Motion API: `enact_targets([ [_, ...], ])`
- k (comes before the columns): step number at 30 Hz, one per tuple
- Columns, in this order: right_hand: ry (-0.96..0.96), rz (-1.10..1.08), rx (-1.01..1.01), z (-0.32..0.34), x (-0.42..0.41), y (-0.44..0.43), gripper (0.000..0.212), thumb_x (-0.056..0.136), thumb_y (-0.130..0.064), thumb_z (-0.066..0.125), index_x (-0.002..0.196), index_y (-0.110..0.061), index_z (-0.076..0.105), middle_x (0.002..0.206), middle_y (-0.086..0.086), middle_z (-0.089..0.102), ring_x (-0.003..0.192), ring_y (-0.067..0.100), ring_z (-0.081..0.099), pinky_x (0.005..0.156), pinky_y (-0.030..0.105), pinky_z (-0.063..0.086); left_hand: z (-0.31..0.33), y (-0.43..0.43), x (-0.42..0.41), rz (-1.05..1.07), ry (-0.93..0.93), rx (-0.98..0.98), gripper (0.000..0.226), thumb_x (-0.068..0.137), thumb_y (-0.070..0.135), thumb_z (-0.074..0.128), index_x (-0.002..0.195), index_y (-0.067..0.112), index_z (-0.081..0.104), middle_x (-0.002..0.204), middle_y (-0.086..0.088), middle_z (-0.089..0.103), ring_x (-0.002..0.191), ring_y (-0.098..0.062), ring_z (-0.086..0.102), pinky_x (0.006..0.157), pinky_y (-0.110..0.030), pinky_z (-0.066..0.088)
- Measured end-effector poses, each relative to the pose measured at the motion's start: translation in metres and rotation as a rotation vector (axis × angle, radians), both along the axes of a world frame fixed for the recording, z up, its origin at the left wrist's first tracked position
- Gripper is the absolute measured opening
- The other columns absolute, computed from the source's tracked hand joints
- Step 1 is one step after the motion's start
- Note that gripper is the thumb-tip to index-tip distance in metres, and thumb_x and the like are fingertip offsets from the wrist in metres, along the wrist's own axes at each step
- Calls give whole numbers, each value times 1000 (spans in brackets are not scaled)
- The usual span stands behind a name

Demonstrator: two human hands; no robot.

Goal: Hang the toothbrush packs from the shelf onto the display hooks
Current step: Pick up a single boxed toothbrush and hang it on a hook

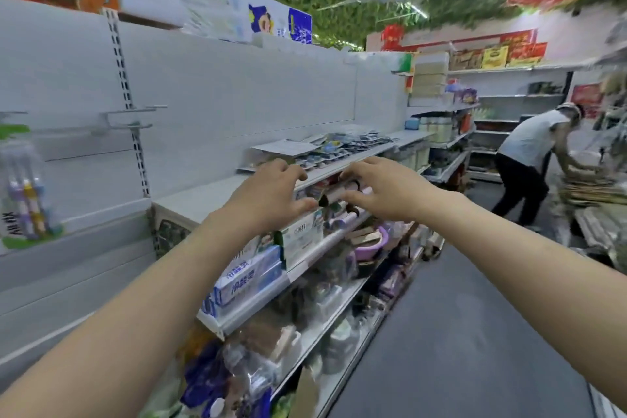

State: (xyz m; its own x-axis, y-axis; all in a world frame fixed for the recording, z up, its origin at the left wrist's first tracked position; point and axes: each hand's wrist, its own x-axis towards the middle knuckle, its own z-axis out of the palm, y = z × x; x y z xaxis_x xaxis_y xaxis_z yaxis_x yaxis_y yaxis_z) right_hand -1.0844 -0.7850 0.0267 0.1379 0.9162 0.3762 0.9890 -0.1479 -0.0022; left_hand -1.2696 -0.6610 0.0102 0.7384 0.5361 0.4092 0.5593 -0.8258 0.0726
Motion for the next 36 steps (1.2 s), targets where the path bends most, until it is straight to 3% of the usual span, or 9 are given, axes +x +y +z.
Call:
enact_targets([
  [12, -18, -87, -22, 15, 269, 120, 59, 95, -58, 52, 142, -24, 46, 138, 1, 52, 123, 22, 52, 98, 39, 47, 18, 129, 270, -23, 18, -11, 58, 92, 57, 56, 138, 22, 47, 137, -7, 47, 127, -25, 44, 102, -38, 41],
  [18, -36, 1, -14, 9, 409, 166, 57, 95, -56, 54, 143, -26, 46, 135, 2, 52, 120, 22, 53, 86, 32, 40, 7, 165, 406, 42, -2, -14, 57, 91, 56, 57, 135, 21, 50, 136, -8, 49, 127, -26, 45, 103, -40, 40],
  [24, -14, 38, -26, 20, 539, 209, 56, 93, -59, 55, 139, -28, 48, 132, 1, 54, 114, 21, 57, 93, 38, 49, 22, 197, 528, 94, 11, -3, 57, 91, 57, 57, 133, 20, 51, 134, -8, 50, 125, -28, 48, 102, -39, 41],
  [33, 0, 106, -2, 6, 684, 309, 57, 92, -58, 57, 140, -29, 48, 135, 1, 53, 120, 24, 55, 100, 45, 46, 16, 280, 663, 184, 36, 7, 58, 90, 59, 56, 135, 24, 50, 132, -5, 51, 120, -24, 51, 97, -39, 43],
  [36, 9, 130, 12, 1, 729, 349, 55, 92, -55, 58, 140, -28, 48, 135, 2, 53, 119, 23, 55, 97, 42, 48, 9, 319, 706, 193, 24, 2, 57, 90, 59, 57, 135, 24, 51, 134, -5, 50, 121, -24, 50, 98, -38, 42],
])
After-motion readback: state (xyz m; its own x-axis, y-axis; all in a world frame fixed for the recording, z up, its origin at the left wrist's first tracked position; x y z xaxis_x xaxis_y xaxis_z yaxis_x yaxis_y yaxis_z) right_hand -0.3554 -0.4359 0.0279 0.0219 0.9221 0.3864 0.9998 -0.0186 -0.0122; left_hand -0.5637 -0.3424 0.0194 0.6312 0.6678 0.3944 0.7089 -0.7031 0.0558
